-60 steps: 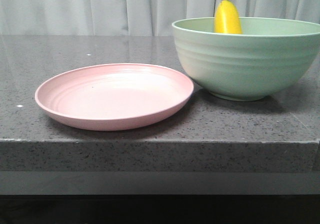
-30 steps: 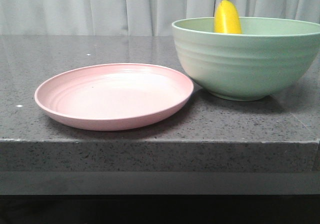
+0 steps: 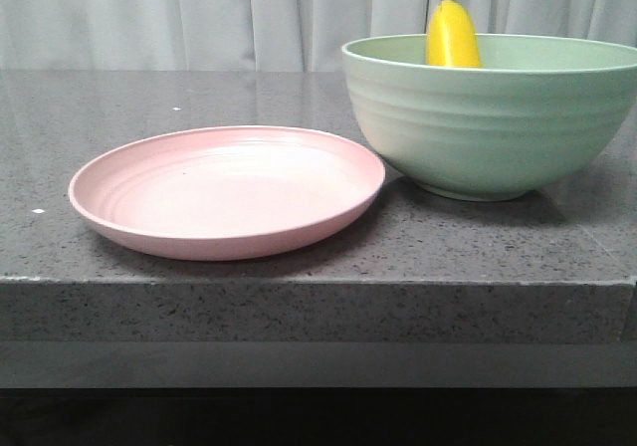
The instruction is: Transfer banana from pink plate to green bowl
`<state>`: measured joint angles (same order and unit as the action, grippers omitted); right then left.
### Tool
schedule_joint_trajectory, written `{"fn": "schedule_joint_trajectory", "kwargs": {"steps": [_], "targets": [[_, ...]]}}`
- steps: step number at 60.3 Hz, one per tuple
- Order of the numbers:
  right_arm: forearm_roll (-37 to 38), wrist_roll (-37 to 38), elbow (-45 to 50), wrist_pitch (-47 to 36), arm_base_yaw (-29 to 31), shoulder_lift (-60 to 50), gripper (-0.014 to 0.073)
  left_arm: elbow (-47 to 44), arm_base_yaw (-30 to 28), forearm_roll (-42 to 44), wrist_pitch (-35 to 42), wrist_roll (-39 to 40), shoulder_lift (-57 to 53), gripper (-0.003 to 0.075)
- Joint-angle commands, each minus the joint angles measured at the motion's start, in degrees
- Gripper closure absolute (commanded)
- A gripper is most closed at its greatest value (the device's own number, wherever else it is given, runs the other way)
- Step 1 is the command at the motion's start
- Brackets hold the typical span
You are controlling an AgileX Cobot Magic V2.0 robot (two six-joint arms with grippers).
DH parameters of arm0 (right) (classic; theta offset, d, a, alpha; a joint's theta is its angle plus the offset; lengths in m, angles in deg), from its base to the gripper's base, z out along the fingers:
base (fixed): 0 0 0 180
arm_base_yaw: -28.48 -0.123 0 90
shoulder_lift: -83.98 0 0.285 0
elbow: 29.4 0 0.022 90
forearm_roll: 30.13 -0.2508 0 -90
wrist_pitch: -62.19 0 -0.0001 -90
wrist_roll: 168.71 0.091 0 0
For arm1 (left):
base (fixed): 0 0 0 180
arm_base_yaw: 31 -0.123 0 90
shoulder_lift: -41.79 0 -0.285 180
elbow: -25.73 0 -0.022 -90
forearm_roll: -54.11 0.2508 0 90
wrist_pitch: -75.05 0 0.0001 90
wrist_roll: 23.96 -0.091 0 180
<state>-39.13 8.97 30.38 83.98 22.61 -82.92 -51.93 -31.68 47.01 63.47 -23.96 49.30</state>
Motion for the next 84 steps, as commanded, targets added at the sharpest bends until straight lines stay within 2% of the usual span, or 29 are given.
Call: {"fn": "schedule_joint_trajectory", "kwargs": {"steps": [1, 20, 30, 40, 46, 84], "targets": [[0.0, -0.3, -1.3, -4.2, 0.0, 0.6, 0.0655, -0.1, -0.2, -0.6, 5.1, 0.7, -1.0, 0.0741], [0.7, -0.3, -0.3, -5.5, 0.0, 0.5, 0.0655, -0.1, -0.2, -0.6, 5.1, 0.7, -1.0, 0.0741], [2.4, -0.3, 7.4, -12.5, 0.6, -1.8, 0.0655, -0.1, -0.2, -0.6, 5.1, 0.7, -1.0, 0.0741], [2.1, -0.3, 15.9, -13.3, 3.1, -7.5, 0.0655, -0.1, -0.2, -0.6, 5.1, 0.7, -1.0, 0.0741], [1.5, -0.3, 19.2, -15.4, 3.6, -7.3, 0.0655, -0.1, -0.2, -0.6, 5.1, 0.7, -1.0, 0.0741], [1.3, -0.3, 19.0, -14.8, 3.6, -7.3, 0.0655, -0.1, -0.2, -0.6, 5.1, 0.7, -1.0, 0.0741]]}}
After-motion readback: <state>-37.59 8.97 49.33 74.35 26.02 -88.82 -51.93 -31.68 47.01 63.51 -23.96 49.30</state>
